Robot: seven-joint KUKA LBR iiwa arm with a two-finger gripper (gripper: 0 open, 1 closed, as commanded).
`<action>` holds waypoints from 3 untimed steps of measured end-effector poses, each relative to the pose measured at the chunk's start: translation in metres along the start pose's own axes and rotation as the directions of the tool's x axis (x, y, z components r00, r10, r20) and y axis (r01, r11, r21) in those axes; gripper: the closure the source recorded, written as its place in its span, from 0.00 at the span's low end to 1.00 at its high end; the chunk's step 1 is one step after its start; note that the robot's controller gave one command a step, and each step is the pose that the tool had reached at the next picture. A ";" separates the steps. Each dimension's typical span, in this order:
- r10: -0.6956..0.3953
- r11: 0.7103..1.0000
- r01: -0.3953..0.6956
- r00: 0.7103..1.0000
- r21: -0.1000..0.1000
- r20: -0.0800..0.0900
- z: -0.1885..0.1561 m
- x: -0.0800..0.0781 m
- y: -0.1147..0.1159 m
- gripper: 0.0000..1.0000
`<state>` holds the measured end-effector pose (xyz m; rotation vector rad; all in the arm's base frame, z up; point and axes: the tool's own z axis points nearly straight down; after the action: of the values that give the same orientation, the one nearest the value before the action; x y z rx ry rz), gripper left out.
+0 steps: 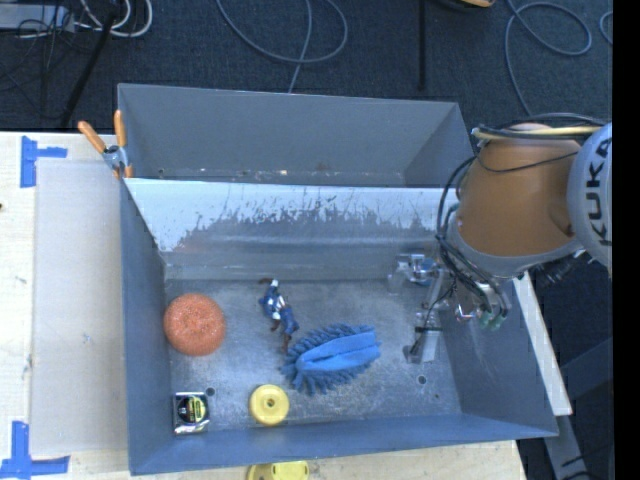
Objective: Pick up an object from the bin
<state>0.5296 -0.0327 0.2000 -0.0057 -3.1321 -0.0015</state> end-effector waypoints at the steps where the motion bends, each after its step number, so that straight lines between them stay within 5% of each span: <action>1: -0.001 1.000 0.001 1.000 0.000 0.008 -0.004 -0.002 0.000 0.00; 3: -0.222 0.975 0.222 0.975 0.002 0.007 0.075 -0.020 0.074 0.00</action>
Offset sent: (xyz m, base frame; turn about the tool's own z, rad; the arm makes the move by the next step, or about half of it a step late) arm 0.0159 0.0623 -0.0719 -0.1136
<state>0.5496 0.0415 0.1245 0.3453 -3.1204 -0.0007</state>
